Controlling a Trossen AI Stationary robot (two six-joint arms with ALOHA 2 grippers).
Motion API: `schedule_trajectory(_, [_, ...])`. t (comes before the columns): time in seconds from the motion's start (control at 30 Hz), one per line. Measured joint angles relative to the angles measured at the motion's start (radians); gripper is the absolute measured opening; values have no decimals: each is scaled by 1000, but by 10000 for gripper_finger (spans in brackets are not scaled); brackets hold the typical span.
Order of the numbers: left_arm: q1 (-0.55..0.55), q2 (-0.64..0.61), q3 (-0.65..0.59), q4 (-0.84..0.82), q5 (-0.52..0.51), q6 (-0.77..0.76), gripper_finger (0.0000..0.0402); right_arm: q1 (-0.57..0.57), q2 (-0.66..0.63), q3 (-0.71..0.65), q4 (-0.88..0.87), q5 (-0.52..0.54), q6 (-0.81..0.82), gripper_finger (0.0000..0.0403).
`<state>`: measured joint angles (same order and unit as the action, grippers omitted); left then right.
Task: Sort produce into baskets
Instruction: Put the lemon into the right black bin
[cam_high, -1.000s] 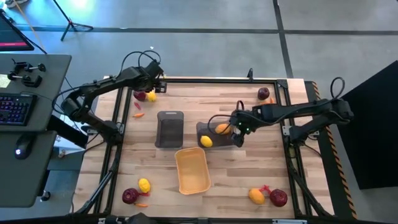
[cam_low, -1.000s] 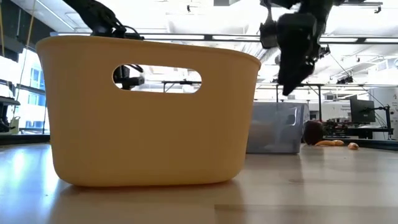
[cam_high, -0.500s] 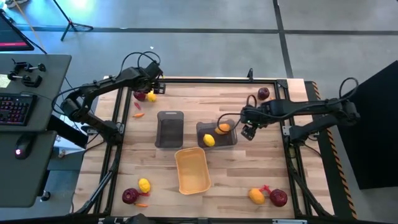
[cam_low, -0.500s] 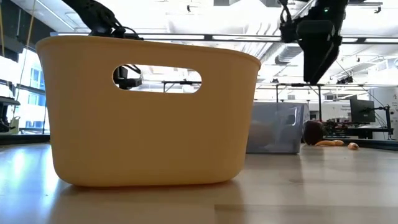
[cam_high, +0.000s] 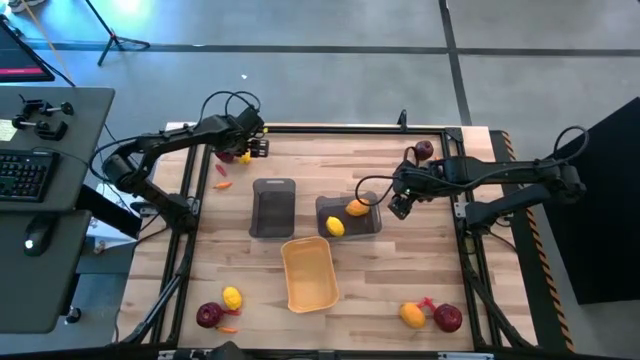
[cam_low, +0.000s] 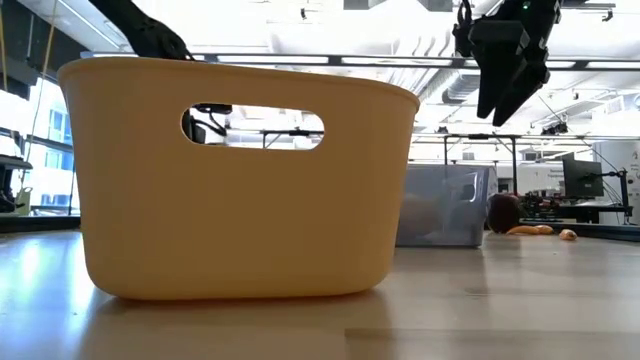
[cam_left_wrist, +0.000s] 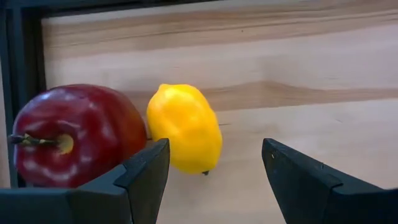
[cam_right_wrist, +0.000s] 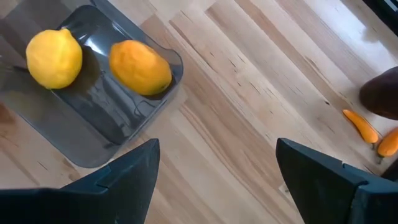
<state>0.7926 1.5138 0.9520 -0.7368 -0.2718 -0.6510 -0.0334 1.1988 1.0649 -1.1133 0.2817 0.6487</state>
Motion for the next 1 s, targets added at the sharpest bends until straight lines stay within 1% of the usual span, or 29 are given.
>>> schedule_trajectory(0.3, [-1, 79, 0, -1, 16, -29, 243, 0, 0, 0, 26, 0, 3, 312])
schedule_trajectory(0.63, [-1, 77, 0, 26, 0, -56, 243, 1, 0, 0, 43, -2, 6, 312])
schedule_trajectory(0.8, [-1, 63, 0, 32, -72, -143, 243, 1, 0, 0, 62, -3, 6, 312])
schedule_trajectory(1.0, [-2, 73, 0, 63, -109, -204, 243, 1, 0, 0, 79, -2, 5, 312])
